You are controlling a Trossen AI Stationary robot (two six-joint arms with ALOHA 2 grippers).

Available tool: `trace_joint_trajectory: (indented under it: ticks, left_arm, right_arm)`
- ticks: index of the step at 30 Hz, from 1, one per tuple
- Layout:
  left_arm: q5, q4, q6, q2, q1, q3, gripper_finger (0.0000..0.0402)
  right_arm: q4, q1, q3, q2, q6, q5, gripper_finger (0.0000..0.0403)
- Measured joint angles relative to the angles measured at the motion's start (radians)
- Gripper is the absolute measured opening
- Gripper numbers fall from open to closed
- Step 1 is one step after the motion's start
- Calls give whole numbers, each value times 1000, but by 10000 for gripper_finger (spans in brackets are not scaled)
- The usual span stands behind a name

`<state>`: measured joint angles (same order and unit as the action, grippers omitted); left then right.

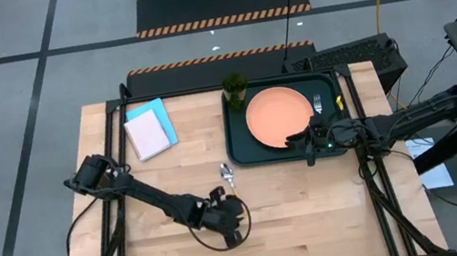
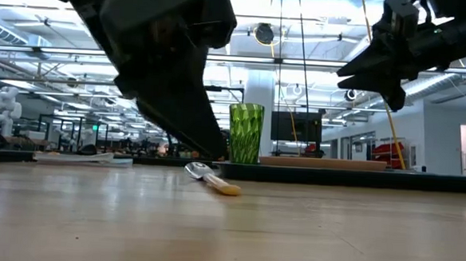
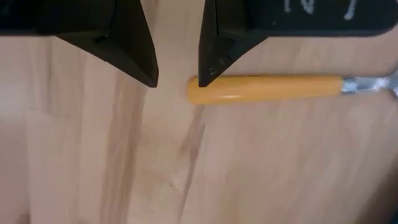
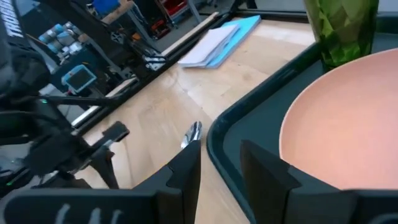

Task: Pick and place plate/cup/fork/spoon on tray
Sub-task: Put the yellow spoon to the right of the orange fork on the black tray

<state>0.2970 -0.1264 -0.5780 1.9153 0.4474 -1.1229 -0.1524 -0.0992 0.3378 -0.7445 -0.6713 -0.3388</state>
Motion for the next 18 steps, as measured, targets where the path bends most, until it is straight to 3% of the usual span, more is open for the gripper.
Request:
trace_joint_trajectory:
  ticks: [8, 15, 18]
  left_arm:
    - [18, -219, 92, -40, 0, 1, 120]
    - [42, -315, 192, -21, -2, 1, 120]
    - [165, -421, 137, -71, 11, 1, 120]
  right_arm:
    - [-245, -80, 54, -291, 19, -18, 105]
    - [-173, -216, 331, -683, 20, -229, 105]
    - [-104, -256, 501, -859, 54, -295, 105]
